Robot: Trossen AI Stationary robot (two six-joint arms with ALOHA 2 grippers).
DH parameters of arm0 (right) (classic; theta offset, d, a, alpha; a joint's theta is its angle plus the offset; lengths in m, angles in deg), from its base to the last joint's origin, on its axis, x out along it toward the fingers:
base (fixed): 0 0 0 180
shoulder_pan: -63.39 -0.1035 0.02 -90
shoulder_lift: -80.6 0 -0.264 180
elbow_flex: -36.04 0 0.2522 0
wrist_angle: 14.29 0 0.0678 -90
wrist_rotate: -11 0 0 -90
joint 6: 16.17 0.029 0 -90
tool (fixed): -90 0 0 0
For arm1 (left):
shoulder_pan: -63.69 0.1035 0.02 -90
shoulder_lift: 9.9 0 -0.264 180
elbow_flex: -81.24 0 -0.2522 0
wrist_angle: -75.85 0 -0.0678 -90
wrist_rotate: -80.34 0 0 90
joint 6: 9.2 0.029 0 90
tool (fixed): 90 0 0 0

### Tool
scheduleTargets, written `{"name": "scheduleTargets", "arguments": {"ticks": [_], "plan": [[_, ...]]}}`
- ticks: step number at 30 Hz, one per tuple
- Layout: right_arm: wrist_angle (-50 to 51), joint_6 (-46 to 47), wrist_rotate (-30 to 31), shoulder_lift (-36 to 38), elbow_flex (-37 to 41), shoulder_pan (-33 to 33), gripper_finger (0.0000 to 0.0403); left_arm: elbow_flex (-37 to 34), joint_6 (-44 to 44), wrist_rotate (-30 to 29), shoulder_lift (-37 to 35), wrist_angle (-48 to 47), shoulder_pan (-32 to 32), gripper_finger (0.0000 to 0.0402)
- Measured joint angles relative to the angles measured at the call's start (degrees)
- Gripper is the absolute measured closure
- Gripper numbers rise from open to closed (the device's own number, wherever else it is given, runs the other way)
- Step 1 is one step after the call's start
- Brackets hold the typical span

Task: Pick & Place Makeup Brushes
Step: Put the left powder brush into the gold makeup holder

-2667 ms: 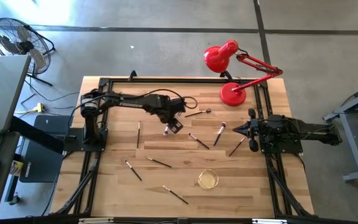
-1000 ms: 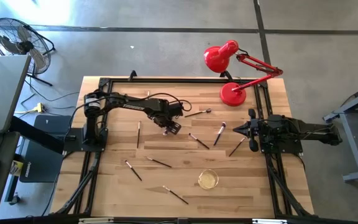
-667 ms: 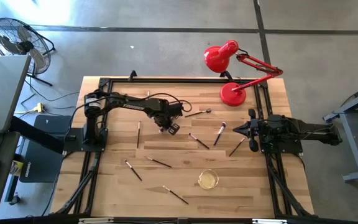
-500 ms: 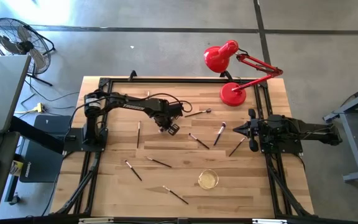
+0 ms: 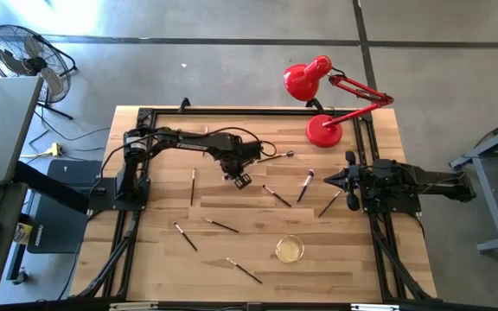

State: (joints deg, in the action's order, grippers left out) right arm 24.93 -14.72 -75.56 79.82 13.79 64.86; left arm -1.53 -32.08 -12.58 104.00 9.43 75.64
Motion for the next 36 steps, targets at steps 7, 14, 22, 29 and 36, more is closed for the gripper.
{"name": "scheduleTargets", "arguments": {"ticks": [7, 14, 22, 29, 36], "plan": [[0.0, 0.0, 0.0, 0.0, 0.0, 0.0, 0.0402, 2.7, 6.0, -2.1, -0.6, -4.2, 0.0, 0.0368], [0.0, 0.0, 0.0, 0.0, 0.0, 0.0, 0.0402, 2.1, 8.1, -5.0, -6.3, -6.3, 0.0, 0.0368], [-2.8, 0.2, -0.4, 0.0, 0.0, 0.0, 0.0402, -2.1, 8.3, -5.5, -15.1, -6.8, -1.2, 0.0368], [-18.1, 7.9, 0.3, -0.6, 0.0, 0.0, 0.0402, -7.3, 9.1, -5.4, -20.7, -2.1, -3.1, 0.0368], [-39.1, 3.6, -0.3, -7.5, 0.0, -0.1, 0.0402, -11.7, 10.1, -2.6, -23.6, -1.5, -3.3, 0.0368]]}}
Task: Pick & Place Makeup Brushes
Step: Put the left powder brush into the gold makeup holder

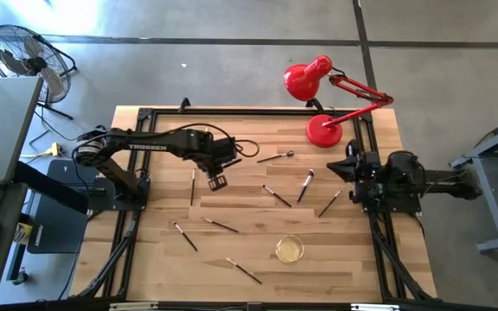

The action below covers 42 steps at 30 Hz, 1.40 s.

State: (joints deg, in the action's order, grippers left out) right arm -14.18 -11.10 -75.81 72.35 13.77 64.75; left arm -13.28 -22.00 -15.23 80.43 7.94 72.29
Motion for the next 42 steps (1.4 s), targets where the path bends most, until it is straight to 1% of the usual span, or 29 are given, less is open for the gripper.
{"name": "scheduleTargets", "arguments": {"ticks": [1, 3, 6, 9, 12, 14, 17, 18, 21, 23, 25, 28, 30, 33, 35, 42], "plan": [[-4.5, -1.9, -0.2, -2.4, 0.0, -0.2, 0.0402, 0.0, 0.6, 0.6, 0.0, 2.0, 0.0, 0.0368], [-11.3, -5.2, 1.4, -7.8, -0.3, -1.1, 0.0402, -0.1, 0.9, 1.3, 0.1, 1.4, 0.0, 0.0368], [-13.1, -11.2, 7.2, -17.6, -3.5, -2.9, 0.0402, -0.1, 1.0, 2.8, 0.1, 2.4, 0.2, 0.0360], [-10.1, -15.3, 12.4, -28.1, -9.1, -4.9, 0.0403, -0.1, 0.4, 4.7, 0.1, 2.4, 0.7, 0.0350], [-4.8, -18.9, 15.5, -38.5, -16.7, -7.3, 0.0403, -0.1, -0.8, 5.2, 0.1, 3.3, 1.9, 0.0358], [-1.3, -19.5, 18.1, -44.4, -22.0, -8.7, 0.0402, -0.1, -1.2, 5.9, 0.1, 4.3, 3.0, 0.0368], [2.3, -17.9, 21.2, -51.6, -28.6, -9.8, 0.0402, -0.1, -1.4, 7.8, -0.7, 5.2, 4.4, 0.0369], [3.3, -17.8, 21.5, -53.6, -30.6, -10.0, 0.0402, -0.1, -1.4, 8.4, -1.4, 5.1, 4.9, 0.0369], [6.6, -21.3, 21.7, -58.2, -36.0, -10.7, 0.0402, -0.1, -1.9, 9.7, -3.3, 5.8, 5.9, 0.0369], [9.1, -23.4, 24.3, -60.8, -39.5, -12.0, 0.0402, -0.2, -2.3, 10.2, -5.1, 6.1, 6.2, 0.0369], [11.5, -26.8, 30.3, -63.9, -42.1, -13.9, 0.0402, -0.1, -2.5, 11.6, -7.4, 7.8, 6.2, 0.0369], [13.0, -34.9, 41.2, -69.2, -44.8, -16.3, 0.0402, -0.1, -2.9, 13.7, -10.0, 8.2, 6.1, 0.0369], [12.7, -41.0, 46.4, -73.0, -45.9, -17.4, 0.0400, -0.1, -4.0, 14.3, -10.8, 8.3, 6.0, 0.0369], [10.1, -49.6, 52.0, -78.9, -47.4, -18.4, 0.0389, -0.1, -5.5, 15.0, -11.3, 8.2, 6.0, 0.0369], [6.5, -54.8, 54.2, -82.5, -48.1, -18.7, 0.0379, -0.1, -5.9, 15.7, -11.4, 8.2, 6.0, 0.0369], [-5.8, -69.6, 56.0, -91.6, -51.3, -18.7, 0.0327, -0.1, -7.4, 21.4, -11.4, 10.5, 6.0, 0.0369]]}}
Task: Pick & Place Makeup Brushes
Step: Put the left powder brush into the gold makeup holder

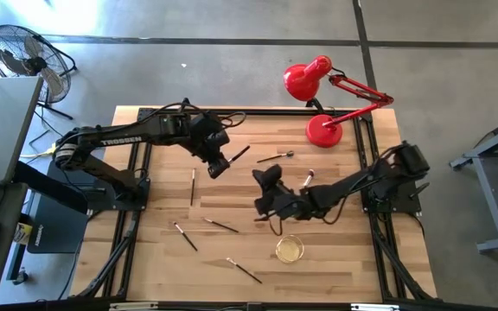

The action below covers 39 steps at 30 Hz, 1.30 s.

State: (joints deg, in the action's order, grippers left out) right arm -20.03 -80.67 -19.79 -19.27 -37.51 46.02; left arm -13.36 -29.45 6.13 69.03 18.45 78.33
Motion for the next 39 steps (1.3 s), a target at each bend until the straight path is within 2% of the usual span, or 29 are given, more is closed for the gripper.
{"name": "scheduleTargets", "arguments": {"ticks": [5, 10, 19, 29, 39], "plan": [[-6.4, -7.9, 1.4, -3.9, -1.8, 0.2, 0.0294, 0.0, -1.8, 3.2, 0.0, 1.1, 0.0, 0.0369], [-12.8, -15.6, 2.4, -5.1, -2.6, 0.8, 0.0289, 0.0, -2.6, 5.1, 0.0, 1.2, 0.0, 0.0369], [-12.9, -24.0, -1.3, -5.2, -2.6, 2.5, 0.0289, 0.0, -5.6, 9.7, 0.0, 4.6, 0.0, 0.0369], [-18.2, -27.7, 0.1, -5.2, -2.6, 2.7, 0.0289, 0.0, -7.1, 9.4, 0.0, 5.4, 0.0, 0.0369], [-18.1, -29.6, -0.4, -5.1, -2.5, 3.7, 0.0289, 0.0, -9.2, 9.6, 0.0, 7.2, 0.0, 0.0369]]}}
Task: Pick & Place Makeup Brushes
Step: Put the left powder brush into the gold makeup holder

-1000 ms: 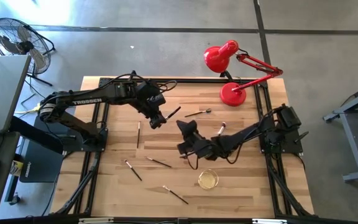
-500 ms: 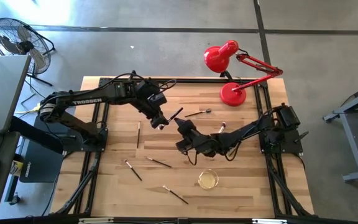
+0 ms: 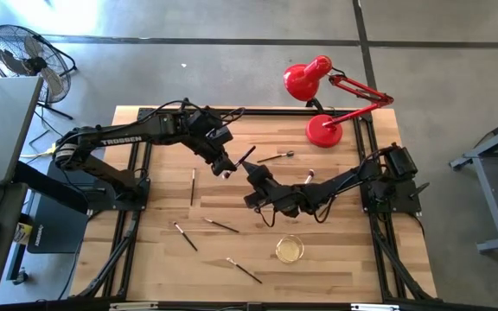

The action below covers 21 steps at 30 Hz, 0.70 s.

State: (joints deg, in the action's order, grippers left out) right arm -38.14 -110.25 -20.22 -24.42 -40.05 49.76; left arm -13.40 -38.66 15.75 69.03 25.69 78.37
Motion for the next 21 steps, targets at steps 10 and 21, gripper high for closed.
{"name": "scheduleTargets", "arguments": {"ticks": [10, 21], "plan": [[-2.2, -2.5, -0.4, 0.0, 0.0, 0.1, 0.0296, 0.0, -1.0, 2.3, 1.1, 0.6, -0.1, 0.0369], [-1.6, -3.7, -1.0, 0.1, 0.0, 0.3, 0.0315, 0.0, -2.5, 6.5, 2.2, 3.3, -0.1, 0.0362]]}}
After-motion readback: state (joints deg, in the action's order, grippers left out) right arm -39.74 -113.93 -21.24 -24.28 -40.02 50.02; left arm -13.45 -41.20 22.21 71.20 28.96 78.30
